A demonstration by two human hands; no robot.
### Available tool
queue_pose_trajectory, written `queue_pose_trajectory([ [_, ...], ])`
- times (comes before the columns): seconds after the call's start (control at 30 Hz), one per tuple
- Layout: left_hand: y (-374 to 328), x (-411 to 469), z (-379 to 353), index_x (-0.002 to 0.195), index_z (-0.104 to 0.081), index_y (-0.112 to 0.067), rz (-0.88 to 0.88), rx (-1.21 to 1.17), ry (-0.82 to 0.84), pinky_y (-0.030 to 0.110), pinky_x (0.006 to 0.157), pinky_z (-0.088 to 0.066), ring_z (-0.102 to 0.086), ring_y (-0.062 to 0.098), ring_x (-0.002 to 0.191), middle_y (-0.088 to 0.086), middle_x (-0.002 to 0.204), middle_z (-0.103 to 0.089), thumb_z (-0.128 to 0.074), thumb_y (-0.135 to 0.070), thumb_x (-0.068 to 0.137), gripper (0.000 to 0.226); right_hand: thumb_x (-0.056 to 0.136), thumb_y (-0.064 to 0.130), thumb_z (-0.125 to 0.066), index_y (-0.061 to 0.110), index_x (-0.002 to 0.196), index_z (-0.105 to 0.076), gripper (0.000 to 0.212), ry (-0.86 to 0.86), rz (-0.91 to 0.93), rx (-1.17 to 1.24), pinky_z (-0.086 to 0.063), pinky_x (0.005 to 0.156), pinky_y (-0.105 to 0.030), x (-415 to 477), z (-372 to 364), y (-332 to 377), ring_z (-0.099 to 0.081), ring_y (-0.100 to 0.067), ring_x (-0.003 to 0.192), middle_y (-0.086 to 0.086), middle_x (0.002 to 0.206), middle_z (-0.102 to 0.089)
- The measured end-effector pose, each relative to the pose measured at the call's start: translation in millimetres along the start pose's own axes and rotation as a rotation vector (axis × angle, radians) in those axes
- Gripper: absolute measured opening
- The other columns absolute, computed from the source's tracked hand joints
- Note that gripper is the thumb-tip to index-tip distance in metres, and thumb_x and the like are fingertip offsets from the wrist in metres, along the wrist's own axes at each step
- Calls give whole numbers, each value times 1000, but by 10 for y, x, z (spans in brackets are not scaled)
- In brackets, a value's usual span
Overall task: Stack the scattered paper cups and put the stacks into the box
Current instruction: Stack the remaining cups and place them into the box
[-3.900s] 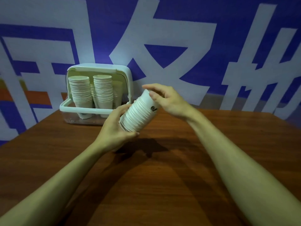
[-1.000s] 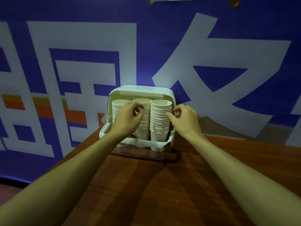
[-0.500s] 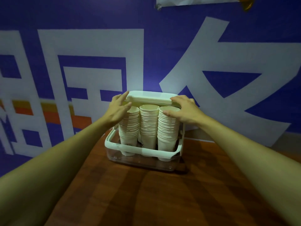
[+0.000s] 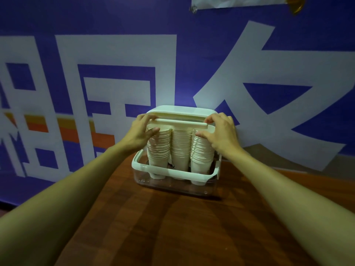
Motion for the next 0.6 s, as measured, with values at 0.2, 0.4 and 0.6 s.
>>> queue_pose_trajectory([
  [0.2,-1,25,11,132,-49,-12,18,1,-123,27,93,-34,-44,28,123,14,137,-47,-56,-8,93,39,87,26,-69,16,125,-60,41,116,-6,27,-40,95,-31,-34,14,-32,-43,-20,118,-3,127,-55],
  [0.4,18,50,-69,136,-46,-16,-5,140,-209,37,103,-35,-38,25,126,9,138,-46,-54,-15,95,41,85,24,-71,15,117,-57,35,87,-22,-69,-42,88,-28,60,-60,-22,-44,-17,110,-3,121,-53],
  [0.6,63,-73,-77,124,-50,-15,-160,363,-225,44,94,-46,-37,28,122,6,133,-46,-64,-15,89,37,86,15,-65,12,104,-55,21,-32,204,-290,-45,76,-30,-123,-97,92,-43,-20,96,-7,109,-53],
])
Point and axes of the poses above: each hand's wrist, its own x-axis towards the middle knuckle, its own z-axis out of the back of the hand, y = z × x, the point moved 7 cm from there along x, towards the middle knuckle
